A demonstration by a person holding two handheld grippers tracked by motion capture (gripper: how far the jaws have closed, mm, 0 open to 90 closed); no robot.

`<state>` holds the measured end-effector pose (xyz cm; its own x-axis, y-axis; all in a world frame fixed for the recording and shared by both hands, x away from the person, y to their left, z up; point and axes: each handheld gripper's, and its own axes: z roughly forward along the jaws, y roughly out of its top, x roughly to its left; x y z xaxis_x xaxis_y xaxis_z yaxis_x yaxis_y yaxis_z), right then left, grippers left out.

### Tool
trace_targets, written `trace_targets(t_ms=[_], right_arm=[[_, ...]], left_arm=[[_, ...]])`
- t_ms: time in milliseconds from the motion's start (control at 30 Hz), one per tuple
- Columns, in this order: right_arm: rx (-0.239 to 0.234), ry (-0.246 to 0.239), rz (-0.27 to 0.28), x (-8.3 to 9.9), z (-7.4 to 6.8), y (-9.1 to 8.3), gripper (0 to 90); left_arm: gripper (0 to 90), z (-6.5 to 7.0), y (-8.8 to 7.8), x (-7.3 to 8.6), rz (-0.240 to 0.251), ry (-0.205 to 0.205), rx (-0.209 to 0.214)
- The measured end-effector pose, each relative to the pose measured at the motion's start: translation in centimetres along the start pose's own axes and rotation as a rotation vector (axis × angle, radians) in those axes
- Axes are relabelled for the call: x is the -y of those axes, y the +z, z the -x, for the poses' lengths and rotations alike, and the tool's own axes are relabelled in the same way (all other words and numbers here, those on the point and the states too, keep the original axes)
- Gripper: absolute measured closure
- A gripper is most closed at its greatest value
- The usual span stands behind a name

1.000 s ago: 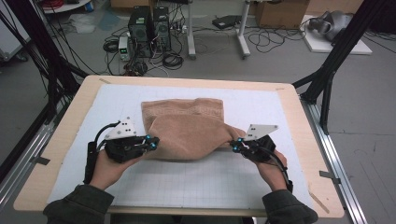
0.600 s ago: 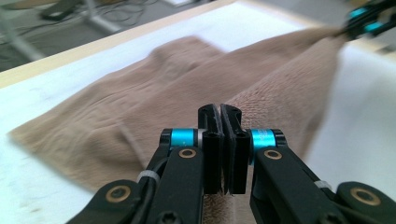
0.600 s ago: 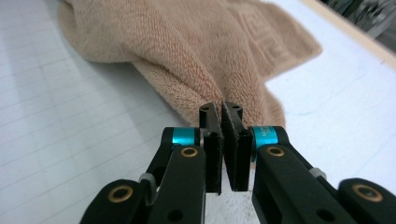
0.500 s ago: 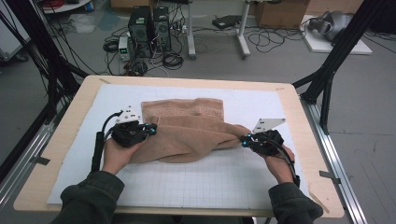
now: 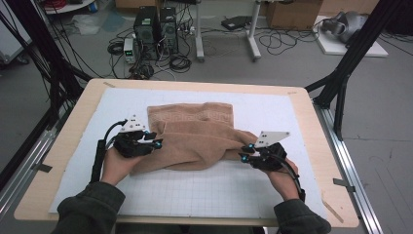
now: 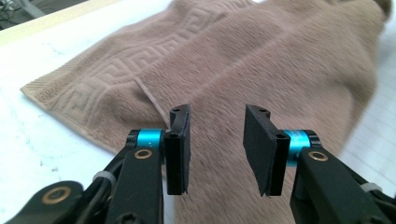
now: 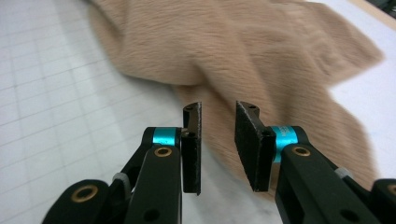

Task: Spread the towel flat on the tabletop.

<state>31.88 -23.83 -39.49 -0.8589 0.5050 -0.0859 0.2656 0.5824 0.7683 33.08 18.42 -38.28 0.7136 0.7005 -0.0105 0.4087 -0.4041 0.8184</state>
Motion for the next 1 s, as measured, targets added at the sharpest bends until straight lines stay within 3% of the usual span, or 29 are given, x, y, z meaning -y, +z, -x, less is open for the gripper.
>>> trace_targets(t_ms=[67, 133, 300, 367, 467, 533, 600, 733, 867, 1000], right_arm=[[-0.007, -0.002, -0.003, 0.0, -0.6, 0.9, 69.5], [-0.014, -0.009, -0.021, 0.0, -1.0, 2.0, 68.0], [0.041, -0.005, -0.102, 0.3, -1.0, 4.6, 62.4], [0.056, -0.006, -0.119, 0.4, -0.8, 5.4, 62.6], [0.06, -0.002, -0.135, 0.4, -0.8, 6.4, 67.6], [0.043, 0.008, -0.12, 0.5, -0.8, 6.5, 79.7], [0.04, -0.026, -0.127, 0.4, -1.2, 6.4, 84.5], [-0.015, -0.013, -0.096, 0.6, -1.1, 5.5, 85.2], [-0.039, -0.011, -0.022, 0.7, -1.4, 3.2, 85.2], [-0.04, -0.039, 0.0, 0.9, -1.4, 0.4, 85.2]], left_arm=[[59.0, 0.3, 0.0, 0.4, -0.001, 0.014, 0.017], [57.6, 0.5, 0.4, 1.0, -0.035, 0.022, 0.029], [55.5, 0.2, 2.6, 2.7, -0.142, 0.001, 0.068], [56.3, 0.1, 3.5, 3.2, -0.16, -0.008, 0.08], [64.5, 0.2, 4.1, 3.4, -0.162, 0.0, 0.081], [72.0, 0.3, 4.0, 3.3, -0.159, 0.008, 0.078], [79.5, 0.4, 3.6, 3.3, -0.149, 0.012, 0.07], [81.5, 0.7, 2.1, 2.8, -0.102, 0.016, 0.069], [82.5, 1.1, 0.2, 2.2, -0.037, -0.003, 0.095], [83.1, 1.9, -1.3, 1.2, 0.014, 0.003, 0.113]])
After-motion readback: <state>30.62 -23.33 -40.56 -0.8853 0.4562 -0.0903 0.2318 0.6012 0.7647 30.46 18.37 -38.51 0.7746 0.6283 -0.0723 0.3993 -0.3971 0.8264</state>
